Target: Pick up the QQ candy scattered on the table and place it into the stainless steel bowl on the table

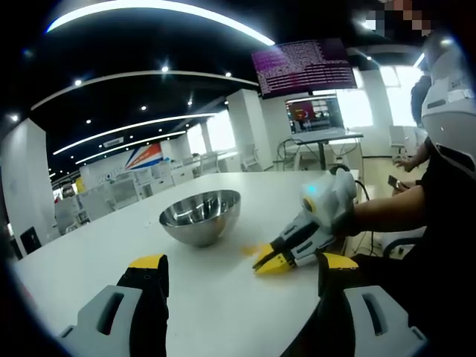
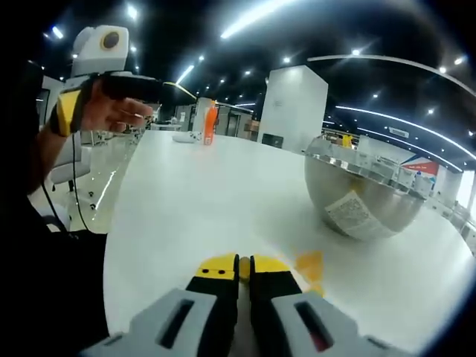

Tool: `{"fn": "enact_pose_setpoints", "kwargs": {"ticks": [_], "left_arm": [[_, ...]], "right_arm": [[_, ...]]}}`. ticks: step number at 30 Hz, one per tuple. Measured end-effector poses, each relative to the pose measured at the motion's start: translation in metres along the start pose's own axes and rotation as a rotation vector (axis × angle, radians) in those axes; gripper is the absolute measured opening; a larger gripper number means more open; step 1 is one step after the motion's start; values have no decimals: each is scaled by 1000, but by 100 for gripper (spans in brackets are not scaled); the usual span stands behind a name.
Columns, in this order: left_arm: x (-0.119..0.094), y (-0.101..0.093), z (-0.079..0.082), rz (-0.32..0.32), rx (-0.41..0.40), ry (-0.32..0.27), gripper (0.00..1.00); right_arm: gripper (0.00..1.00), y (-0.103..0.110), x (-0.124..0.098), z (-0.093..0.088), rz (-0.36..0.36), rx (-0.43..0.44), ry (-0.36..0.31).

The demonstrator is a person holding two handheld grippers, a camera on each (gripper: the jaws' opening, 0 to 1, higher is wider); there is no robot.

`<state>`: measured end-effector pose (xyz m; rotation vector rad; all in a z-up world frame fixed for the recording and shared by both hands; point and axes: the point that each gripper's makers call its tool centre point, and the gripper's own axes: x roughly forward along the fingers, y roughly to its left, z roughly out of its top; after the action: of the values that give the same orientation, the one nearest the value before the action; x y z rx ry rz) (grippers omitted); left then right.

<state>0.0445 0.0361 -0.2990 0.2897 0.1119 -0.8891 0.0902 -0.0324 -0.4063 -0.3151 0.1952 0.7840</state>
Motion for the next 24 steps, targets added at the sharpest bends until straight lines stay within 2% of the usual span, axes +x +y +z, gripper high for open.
{"fn": "enact_pose_setpoints", "kwargs": {"ticks": [5,10,15,19,24], "left_arm": [[0,1,1,2,2,-2,83],[0,1,1,3,2,-1,83],[-1,1,2,4,5,-5,83],[-2,2,3,8,4,-8,83],[-2,2,4,4,-4,-11,84]], "right_arm": [[5,6,-3,2,22,27,6],[5,15,-9,19,43,6,-21],[5,30,-21,54,99,3,-84],[5,44,-37,89,157,7,-177],[5,38,-58,132,153,-38,-280]]}}
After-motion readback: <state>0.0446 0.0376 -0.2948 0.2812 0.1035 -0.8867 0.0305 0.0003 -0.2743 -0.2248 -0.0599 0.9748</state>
